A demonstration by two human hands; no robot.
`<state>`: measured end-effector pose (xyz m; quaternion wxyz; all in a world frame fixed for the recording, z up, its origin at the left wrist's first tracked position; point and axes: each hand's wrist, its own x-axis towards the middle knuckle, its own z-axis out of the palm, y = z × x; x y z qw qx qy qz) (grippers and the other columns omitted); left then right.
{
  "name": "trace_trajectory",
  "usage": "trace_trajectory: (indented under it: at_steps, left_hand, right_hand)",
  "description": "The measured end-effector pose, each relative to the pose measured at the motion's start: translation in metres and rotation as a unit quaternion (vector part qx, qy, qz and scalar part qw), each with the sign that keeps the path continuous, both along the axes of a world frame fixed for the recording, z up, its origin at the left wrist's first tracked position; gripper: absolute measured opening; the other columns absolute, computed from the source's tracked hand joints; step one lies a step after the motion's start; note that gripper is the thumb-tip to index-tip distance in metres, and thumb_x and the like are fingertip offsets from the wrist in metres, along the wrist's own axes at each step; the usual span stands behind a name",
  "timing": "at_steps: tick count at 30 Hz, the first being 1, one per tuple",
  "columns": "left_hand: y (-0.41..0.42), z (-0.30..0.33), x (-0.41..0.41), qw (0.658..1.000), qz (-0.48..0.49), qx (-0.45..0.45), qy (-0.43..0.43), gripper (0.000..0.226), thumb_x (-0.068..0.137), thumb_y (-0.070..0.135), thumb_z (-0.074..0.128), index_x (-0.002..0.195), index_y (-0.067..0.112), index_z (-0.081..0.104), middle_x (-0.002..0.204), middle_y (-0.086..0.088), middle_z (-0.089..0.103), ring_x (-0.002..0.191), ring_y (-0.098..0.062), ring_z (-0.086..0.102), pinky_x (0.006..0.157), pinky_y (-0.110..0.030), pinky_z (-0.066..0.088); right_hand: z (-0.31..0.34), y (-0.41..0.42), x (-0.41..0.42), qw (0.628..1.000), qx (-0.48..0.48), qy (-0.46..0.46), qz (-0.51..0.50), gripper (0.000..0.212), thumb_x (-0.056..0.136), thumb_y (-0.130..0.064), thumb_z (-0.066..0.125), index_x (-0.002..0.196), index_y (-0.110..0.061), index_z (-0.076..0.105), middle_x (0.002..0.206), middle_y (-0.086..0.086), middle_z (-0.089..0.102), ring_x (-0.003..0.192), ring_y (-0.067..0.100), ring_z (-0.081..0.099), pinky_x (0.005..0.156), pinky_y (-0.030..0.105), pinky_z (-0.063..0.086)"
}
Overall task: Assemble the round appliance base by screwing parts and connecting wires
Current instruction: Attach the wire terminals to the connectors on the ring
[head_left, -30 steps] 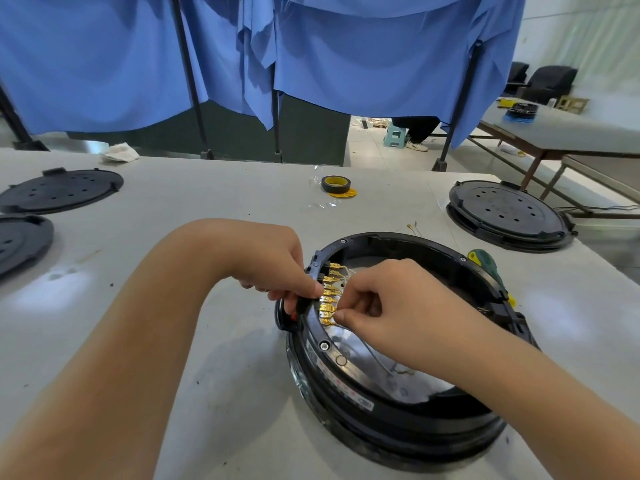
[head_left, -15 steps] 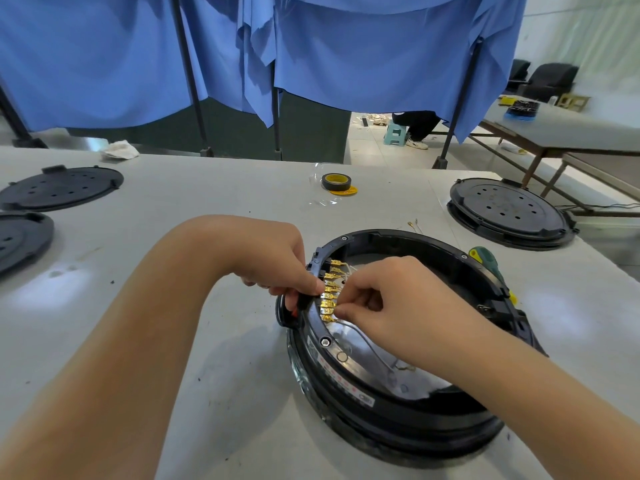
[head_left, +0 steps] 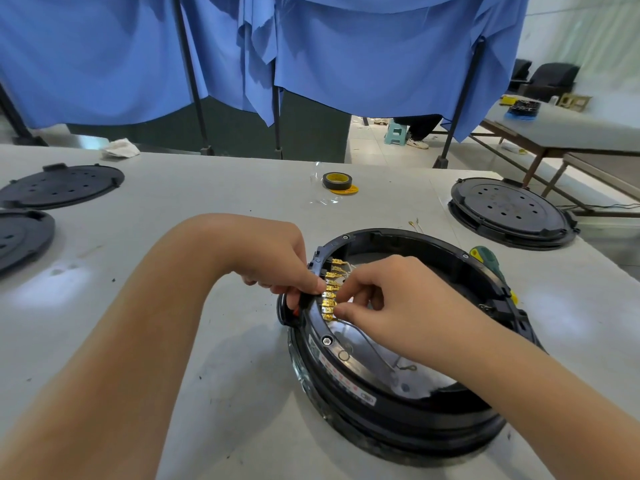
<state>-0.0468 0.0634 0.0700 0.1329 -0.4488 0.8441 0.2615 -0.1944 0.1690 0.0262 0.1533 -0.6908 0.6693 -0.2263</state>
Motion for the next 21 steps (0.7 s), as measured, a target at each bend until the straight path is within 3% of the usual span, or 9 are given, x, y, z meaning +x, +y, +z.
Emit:
trace_trajectory:
  at_steps: [6,9,12,16,21]
  left_hand:
    - [0.0011,0.0005,0.0006,1.000,0.004,-0.003,-0.002,0.045,0.089,0.048,0.059,0.057,0.019,0.070,0.046,0.008,0.045,0.043,-0.012,0.034,0.043,-0.017,0.028]
    - [0.0012,0.0005,0.0002,1.000,0.006,-0.003,-0.002,0.044,0.089,0.047,0.059,0.058,0.018,0.070,0.048,0.006,0.046,0.044,-0.012,0.034,0.043,-0.018,0.028]
    - [0.0016,0.0006,0.0002,1.000,0.007,-0.002,-0.001,0.044,0.089,0.046,0.059,0.057,0.018,0.070,0.047,0.007,0.045,0.042,-0.012,0.033,0.043,-0.018,0.028]
    - [0.0018,0.0003,-0.0010,1.000,0.010,0.004,0.003,0.045,0.090,0.045,0.060,0.056,0.017,0.070,0.046,0.006,0.042,0.043,-0.013,0.032,0.043,-0.019,0.026]
    - [0.0022,0.0004,-0.0007,1.000,0.009,0.007,0.003,0.045,0.089,0.045,0.061,0.055,0.017,0.069,0.046,0.006,0.041,0.040,-0.012,0.030,0.042,-0.018,0.025]
  right_hand:
    - [-0.0008,-0.0001,-0.0017,0.999,-0.003,-0.044,0.008,0.006,0.082,-0.034,0.068,0.081,-0.032,0.074,0.061,-0.018,0.062,0.060,-0.002,0.055,0.056,0.016,0.042]
    - [-0.0008,0.0004,-0.0011,0.999,-0.018,-0.029,0.012,0.007,0.083,-0.033,0.068,0.083,-0.031,0.075,0.074,-0.013,0.067,0.069,0.003,0.058,0.066,0.026,0.051]
    - [-0.0011,0.0009,0.0016,0.999,-0.032,-0.015,0.026,0.007,0.085,-0.028,0.068,0.087,-0.029,0.074,0.082,-0.011,0.066,0.075,0.005,0.058,0.073,0.030,0.050]
    - [-0.0016,0.0013,0.0049,0.997,-0.053,0.030,0.040,0.008,0.086,-0.025,0.066,0.087,-0.026,0.074,0.079,-0.010,0.062,0.074,0.005,0.053,0.070,0.025,0.043]
    - [-0.0043,0.0027,0.0059,0.998,-0.064,-0.003,0.022,0.007,0.084,-0.025,0.066,0.081,-0.024,0.073,0.071,-0.008,0.064,0.068,0.008,0.057,0.067,0.031,0.050]
